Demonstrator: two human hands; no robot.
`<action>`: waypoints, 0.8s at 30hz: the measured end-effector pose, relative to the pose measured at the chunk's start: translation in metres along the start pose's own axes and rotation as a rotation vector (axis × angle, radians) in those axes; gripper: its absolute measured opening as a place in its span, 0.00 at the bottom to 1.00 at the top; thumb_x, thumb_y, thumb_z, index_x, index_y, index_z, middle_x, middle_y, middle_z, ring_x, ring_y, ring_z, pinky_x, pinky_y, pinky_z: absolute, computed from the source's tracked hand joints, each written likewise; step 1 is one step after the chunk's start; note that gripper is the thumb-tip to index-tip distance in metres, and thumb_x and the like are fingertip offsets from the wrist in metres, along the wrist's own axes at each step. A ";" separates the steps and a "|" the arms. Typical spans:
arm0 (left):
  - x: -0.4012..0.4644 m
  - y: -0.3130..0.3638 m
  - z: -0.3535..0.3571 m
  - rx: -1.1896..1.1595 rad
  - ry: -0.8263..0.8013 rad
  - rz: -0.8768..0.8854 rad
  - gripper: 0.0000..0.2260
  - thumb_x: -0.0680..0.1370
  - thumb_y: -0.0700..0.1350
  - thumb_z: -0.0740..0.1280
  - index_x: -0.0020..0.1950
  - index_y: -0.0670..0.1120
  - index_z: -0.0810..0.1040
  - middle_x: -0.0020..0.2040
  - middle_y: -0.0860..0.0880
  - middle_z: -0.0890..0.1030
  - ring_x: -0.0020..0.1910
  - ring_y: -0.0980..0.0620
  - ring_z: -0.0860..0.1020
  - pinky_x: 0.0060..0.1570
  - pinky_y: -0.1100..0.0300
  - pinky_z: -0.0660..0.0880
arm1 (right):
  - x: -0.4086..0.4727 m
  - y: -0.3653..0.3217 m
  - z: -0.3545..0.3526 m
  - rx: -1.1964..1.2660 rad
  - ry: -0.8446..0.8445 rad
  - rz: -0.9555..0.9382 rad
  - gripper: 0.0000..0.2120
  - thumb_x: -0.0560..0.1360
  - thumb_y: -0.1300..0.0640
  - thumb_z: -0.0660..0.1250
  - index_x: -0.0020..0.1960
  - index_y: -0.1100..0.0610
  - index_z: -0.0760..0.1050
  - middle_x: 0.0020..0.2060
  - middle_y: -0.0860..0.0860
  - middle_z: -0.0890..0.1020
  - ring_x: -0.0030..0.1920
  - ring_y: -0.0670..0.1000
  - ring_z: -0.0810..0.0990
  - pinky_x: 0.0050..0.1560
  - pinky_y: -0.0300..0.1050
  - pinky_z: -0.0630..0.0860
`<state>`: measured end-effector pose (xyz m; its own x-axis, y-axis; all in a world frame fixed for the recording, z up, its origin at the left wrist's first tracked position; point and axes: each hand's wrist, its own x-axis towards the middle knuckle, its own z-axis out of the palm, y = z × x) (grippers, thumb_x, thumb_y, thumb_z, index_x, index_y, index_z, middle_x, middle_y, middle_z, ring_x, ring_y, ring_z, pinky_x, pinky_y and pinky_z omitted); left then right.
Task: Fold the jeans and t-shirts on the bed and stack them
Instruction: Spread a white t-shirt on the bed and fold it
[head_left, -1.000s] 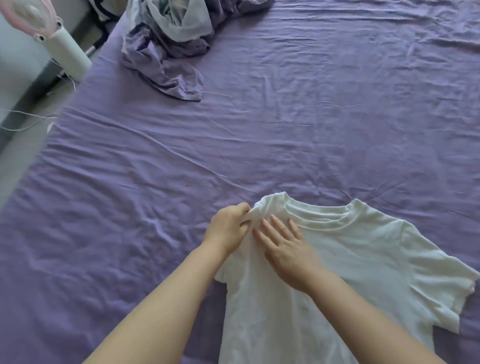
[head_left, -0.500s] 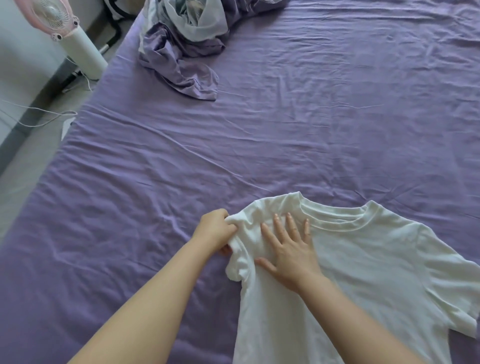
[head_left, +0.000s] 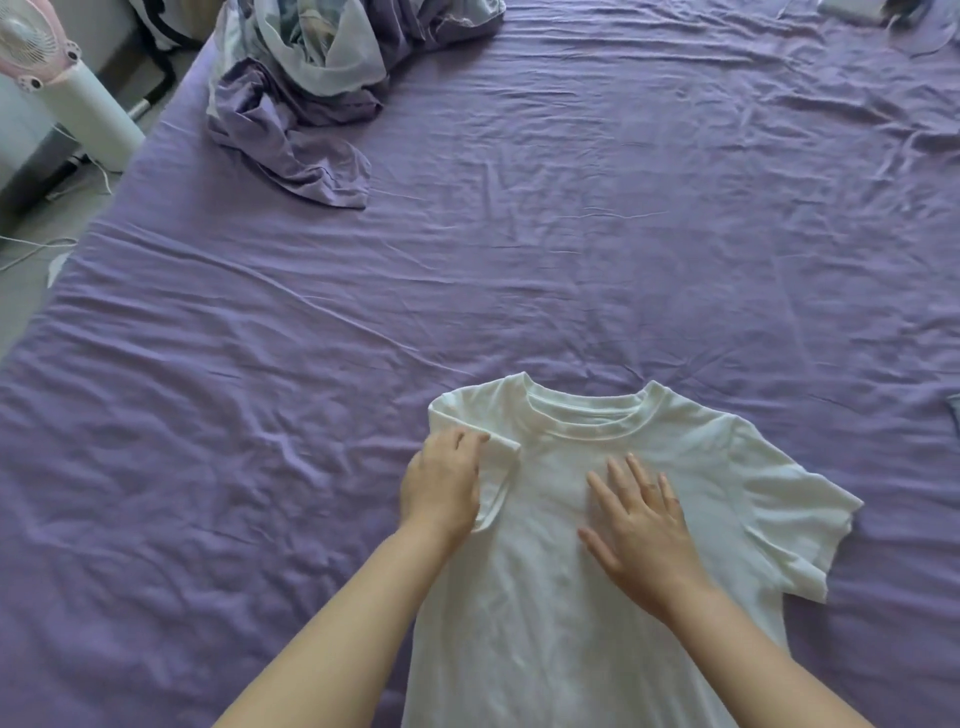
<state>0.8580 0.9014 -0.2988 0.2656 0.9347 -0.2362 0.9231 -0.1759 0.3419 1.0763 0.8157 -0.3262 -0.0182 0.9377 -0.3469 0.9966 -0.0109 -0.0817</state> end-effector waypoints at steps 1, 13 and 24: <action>-0.004 -0.001 0.012 0.101 -0.048 0.096 0.22 0.80 0.45 0.56 0.74 0.53 0.60 0.74 0.50 0.62 0.73 0.48 0.59 0.68 0.57 0.59 | -0.006 0.005 0.006 -0.007 -0.024 0.019 0.31 0.77 0.36 0.45 0.76 0.46 0.47 0.77 0.51 0.45 0.75 0.52 0.34 0.72 0.53 0.35; -0.015 0.027 0.092 0.205 0.005 -0.028 0.35 0.76 0.68 0.42 0.73 0.51 0.33 0.73 0.48 0.30 0.73 0.45 0.31 0.67 0.44 0.24 | -0.019 0.027 0.029 0.030 0.012 -0.024 0.34 0.74 0.33 0.34 0.75 0.47 0.53 0.75 0.55 0.56 0.75 0.58 0.50 0.72 0.57 0.40; -0.047 0.206 0.141 0.126 -0.271 0.386 0.26 0.78 0.58 0.54 0.76 0.56 0.54 0.78 0.44 0.43 0.76 0.43 0.38 0.68 0.39 0.30 | -0.043 0.182 -0.018 0.064 -0.027 0.380 0.31 0.80 0.47 0.55 0.76 0.51 0.43 0.77 0.54 0.47 0.76 0.55 0.47 0.72 0.53 0.52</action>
<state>1.0745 0.7779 -0.3453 0.6422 0.6829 -0.3481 0.7653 -0.5453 0.3420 1.2602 0.7794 -0.3090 0.3486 0.8531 -0.3883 0.9257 -0.3783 -0.0002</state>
